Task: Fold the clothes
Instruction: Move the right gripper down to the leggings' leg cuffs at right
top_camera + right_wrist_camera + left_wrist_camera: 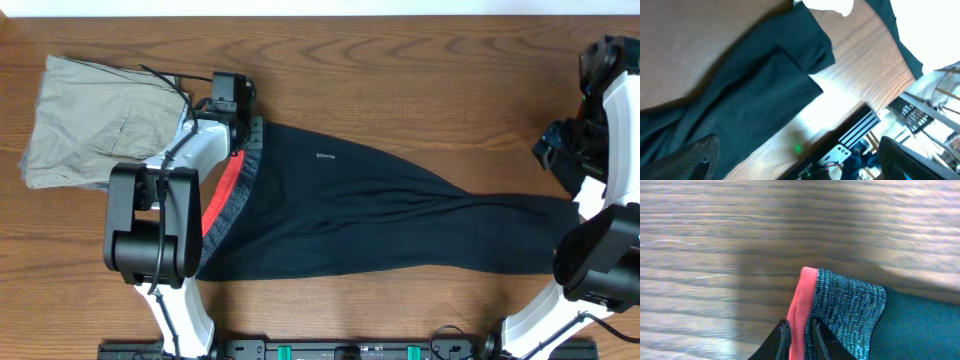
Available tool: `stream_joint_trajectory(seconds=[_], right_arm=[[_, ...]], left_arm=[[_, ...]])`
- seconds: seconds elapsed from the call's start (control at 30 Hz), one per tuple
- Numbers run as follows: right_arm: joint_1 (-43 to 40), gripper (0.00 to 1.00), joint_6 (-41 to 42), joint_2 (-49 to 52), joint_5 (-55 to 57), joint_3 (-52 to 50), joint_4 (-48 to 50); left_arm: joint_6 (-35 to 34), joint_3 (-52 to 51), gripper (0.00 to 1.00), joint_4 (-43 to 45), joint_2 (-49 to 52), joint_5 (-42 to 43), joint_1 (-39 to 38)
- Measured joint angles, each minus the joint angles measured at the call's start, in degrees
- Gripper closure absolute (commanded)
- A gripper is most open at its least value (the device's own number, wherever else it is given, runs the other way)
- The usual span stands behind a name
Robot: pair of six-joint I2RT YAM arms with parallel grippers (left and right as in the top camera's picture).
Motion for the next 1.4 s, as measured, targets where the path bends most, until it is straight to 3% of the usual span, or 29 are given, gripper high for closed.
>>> stream_joint_trajectory(seconds=[0.37, 0.67, 0.77, 1.0, 1.23, 1.4], right_arm=[[0.0, 0.07, -1.5, 0.0, -6.8, -16.8, 17.6], [-0.2, 0.14, -2.0, 0.0, -7.4, -19.7, 27.2], [-2.1, 0.17, -2.2, 0.0, -7.3, -19.7, 28.1], [-7.5, 0.16, -2.5, 0.0, -7.5, -21.4, 29.6], [-7.9, 0.22, -3.9, 0.0, -7.8, -27.0, 37.2], [-8.1, 0.36, -5.8, 0.0, -7.3, -27.9, 43.1]], left_arm=[[-3.0, 0.0, 0.81, 0.9, 0.0, -2.0, 7.5], [-3.2, 0.0, 0.81, 0.7, 0.0, -2.3, 9.6], [-3.1, 0.0, 0.67, 0.4, 0.0, -2.3, 9.6], [-3.4, 0.0, 0.45, 0.4, 0.0, -0.8, 9.6], [-3.5, 0.0, 0.35, 0.4, 0.0, 1.2, 9.6], [-3.6, 0.0, 0.31, 0.2, 0.0, 1.5, 9.6]])
